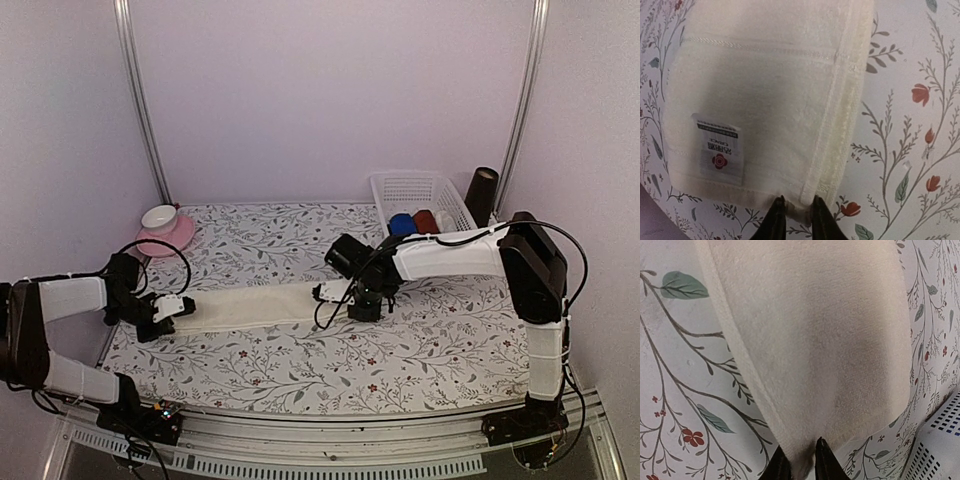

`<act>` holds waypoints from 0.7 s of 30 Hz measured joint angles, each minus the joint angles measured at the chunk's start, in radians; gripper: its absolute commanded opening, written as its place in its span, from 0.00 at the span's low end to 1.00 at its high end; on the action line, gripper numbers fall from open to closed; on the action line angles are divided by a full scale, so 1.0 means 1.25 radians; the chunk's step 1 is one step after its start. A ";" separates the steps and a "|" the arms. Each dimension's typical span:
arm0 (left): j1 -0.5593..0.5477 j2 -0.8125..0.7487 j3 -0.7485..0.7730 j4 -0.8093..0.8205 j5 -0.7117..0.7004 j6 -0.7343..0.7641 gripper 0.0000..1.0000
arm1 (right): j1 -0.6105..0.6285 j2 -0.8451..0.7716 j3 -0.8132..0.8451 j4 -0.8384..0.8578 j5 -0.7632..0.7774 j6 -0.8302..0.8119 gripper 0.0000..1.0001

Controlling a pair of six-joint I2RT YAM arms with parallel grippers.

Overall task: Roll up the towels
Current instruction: Fold the towel at the center of the board.

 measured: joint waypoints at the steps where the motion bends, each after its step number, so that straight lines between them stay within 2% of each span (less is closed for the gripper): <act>1: 0.000 -0.001 0.006 -0.014 0.003 0.005 0.36 | 0.001 0.000 -0.001 0.000 0.002 -0.001 0.23; 5: 0.002 -0.019 0.045 -0.088 0.025 0.027 0.58 | 0.003 0.000 -0.004 -0.009 0.009 -0.002 0.35; 9: 0.007 -0.035 0.081 -0.137 0.037 0.047 0.77 | 0.003 -0.001 -0.004 -0.027 0.010 0.002 0.52; 13: 0.036 -0.044 0.124 -0.176 0.052 0.060 0.85 | 0.003 -0.020 -0.009 -0.055 0.004 0.011 0.59; 15: 0.052 -0.043 0.147 -0.180 0.066 0.051 0.86 | 0.003 -0.047 -0.009 -0.060 -0.008 0.016 0.63; 17: 0.059 -0.036 0.173 -0.165 0.085 0.018 0.82 | 0.001 -0.072 -0.005 -0.058 -0.019 0.027 0.63; 19: 0.060 -0.011 0.202 -0.145 0.112 -0.031 0.74 | -0.003 -0.089 0.013 -0.046 -0.034 0.044 0.57; 21: 0.060 0.025 0.232 -0.126 0.142 -0.077 0.60 | -0.007 -0.089 0.035 -0.029 -0.042 0.060 0.46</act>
